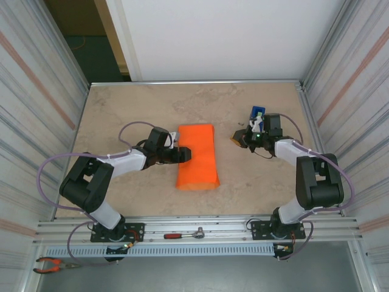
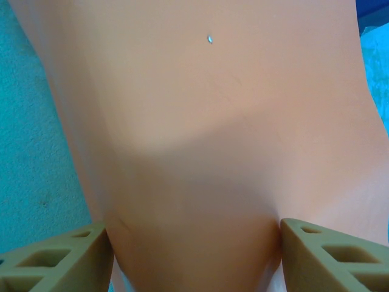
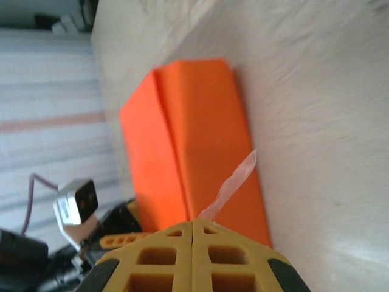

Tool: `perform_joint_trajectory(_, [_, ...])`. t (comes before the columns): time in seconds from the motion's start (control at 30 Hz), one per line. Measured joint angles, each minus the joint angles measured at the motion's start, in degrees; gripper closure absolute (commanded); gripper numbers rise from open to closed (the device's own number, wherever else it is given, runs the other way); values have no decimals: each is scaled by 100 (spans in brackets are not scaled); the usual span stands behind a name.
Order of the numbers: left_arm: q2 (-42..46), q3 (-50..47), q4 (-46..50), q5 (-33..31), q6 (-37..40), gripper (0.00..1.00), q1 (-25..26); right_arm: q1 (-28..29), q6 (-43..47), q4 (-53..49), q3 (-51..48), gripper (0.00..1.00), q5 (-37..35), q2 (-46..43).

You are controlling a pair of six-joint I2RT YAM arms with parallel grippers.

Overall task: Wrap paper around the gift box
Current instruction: Tear off the tape with the cutter.

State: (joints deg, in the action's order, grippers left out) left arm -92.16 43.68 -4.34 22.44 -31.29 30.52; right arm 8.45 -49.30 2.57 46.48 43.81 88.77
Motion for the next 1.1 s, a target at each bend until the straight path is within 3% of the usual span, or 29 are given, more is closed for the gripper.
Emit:
perform_joint_trajectory(0.2, [2,-11,-17,0,0,33,0,859,109,-299,570,100,2,0])
perform_joint_trajectory(0.37, [2,-15,-22,2,0,33,0,1185,201,-400,890,100,0,0])
perform_joint_trajectory(0.67, [2,-15,-22,2,0,33,0,1172,398,-479,789,100,-2,170])
perform_joint_trajectory(1.1, [9,-20,-24,0,2,33,0,728,654,-544,321,100,-2,507])
